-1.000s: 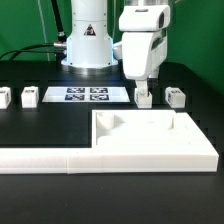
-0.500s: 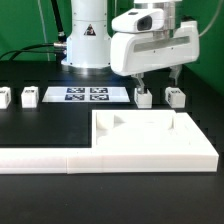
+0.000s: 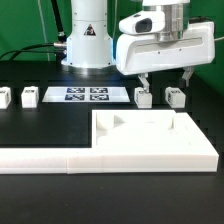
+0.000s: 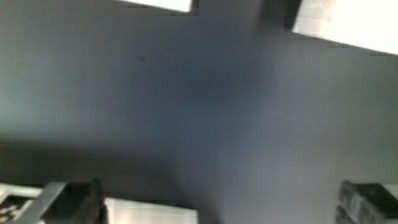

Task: Assemble square table

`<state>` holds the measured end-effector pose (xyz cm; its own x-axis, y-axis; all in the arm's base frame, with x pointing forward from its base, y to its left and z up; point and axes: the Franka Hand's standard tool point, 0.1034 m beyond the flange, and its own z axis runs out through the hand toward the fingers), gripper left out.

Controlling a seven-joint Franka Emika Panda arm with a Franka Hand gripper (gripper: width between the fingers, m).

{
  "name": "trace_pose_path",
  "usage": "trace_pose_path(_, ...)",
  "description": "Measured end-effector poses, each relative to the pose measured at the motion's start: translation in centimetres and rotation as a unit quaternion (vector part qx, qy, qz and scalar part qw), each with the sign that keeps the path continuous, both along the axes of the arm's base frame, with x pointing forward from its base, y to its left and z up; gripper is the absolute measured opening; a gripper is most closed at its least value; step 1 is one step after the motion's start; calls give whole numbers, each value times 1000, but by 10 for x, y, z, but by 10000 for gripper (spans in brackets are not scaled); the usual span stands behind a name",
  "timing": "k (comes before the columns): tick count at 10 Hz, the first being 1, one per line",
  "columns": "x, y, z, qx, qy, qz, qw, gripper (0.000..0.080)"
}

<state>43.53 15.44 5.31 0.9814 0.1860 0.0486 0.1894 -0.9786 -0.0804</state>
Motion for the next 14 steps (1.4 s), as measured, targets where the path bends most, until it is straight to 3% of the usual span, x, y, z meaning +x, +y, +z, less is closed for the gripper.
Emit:
trace_pose_path(2, -14, 15, -3, -1, 5, 5, 1000, 649)
trace_pose_path(6, -19, 15, -6, -7, 26, 9, 1000, 649)
trace_pose_path(8, -26, 17, -3, -34, 120, -8, 992, 649)
trace_pose_path(14, -32, 24, -6, -69, 289, 0, 955, 649)
